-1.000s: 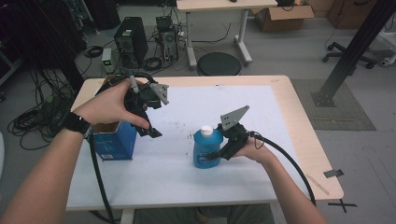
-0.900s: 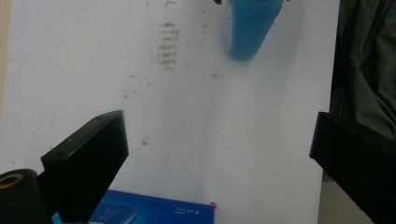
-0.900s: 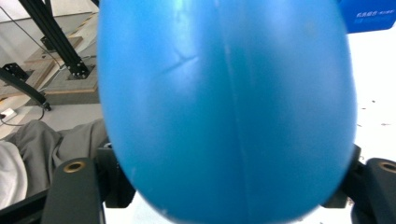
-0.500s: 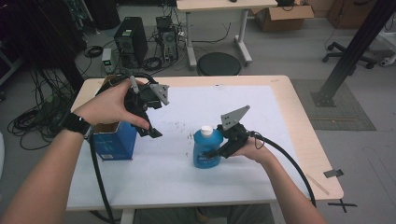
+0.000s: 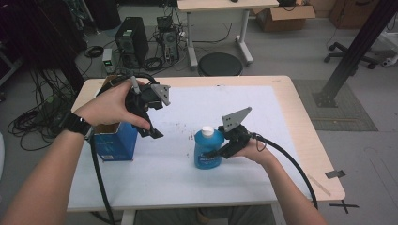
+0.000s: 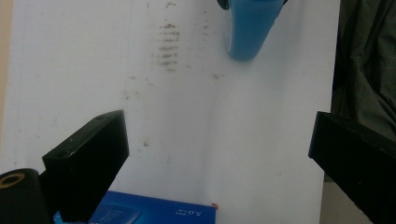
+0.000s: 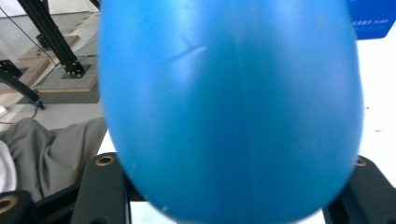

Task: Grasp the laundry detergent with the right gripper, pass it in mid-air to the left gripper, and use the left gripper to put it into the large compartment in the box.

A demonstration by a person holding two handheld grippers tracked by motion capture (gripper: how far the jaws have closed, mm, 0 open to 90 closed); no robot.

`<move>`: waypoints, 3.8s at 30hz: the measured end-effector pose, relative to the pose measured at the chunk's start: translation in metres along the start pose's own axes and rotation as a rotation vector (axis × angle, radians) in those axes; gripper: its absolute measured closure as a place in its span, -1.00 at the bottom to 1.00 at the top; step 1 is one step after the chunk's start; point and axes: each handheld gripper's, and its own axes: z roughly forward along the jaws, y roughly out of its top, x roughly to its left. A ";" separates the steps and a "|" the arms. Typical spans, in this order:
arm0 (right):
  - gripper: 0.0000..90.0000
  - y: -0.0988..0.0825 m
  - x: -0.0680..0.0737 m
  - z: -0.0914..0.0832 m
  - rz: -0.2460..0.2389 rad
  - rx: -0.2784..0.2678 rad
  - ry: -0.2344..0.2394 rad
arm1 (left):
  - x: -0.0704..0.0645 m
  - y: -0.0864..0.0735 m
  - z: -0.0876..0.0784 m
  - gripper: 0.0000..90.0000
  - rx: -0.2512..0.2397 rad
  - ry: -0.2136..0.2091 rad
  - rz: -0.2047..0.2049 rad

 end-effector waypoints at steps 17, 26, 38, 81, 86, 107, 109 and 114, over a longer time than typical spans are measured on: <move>-0.07 0.012 0.001 -0.007 0.012 0.016 -0.037 | -0.001 0.006 -0.008 -0.87 -0.011 0.007 0.005; -0.07 0.050 0.003 -0.017 -0.003 0.038 -0.045 | -0.002 0.017 -0.020 -0.90 -0.024 0.014 0.015; -0.07 0.095 0.005 -0.002 -0.045 0.078 -0.020 | -0.007 0.028 -0.036 -0.91 -0.033 0.030 0.029; -0.06 0.145 0.007 0.034 -0.095 0.122 0.021 | -0.015 0.047 -0.031 -0.75 0.028 0.013 0.037; -0.07 0.145 0.007 0.033 -0.094 0.119 0.018 | -0.015 0.048 -0.028 -0.64 0.040 0.014 0.036; -0.06 0.144 0.007 0.033 -0.094 0.130 0.010 | -0.016 0.052 -0.025 -0.34 0.073 0.008 0.023; -0.06 0.143 0.007 0.032 -0.090 0.128 0.014 | -0.016 0.052 -0.025 -0.32 0.072 0.008 0.021; -0.06 0.143 0.007 0.031 -0.090 0.129 0.007 | -0.016 0.052 -0.025 -0.25 0.072 0.004 0.021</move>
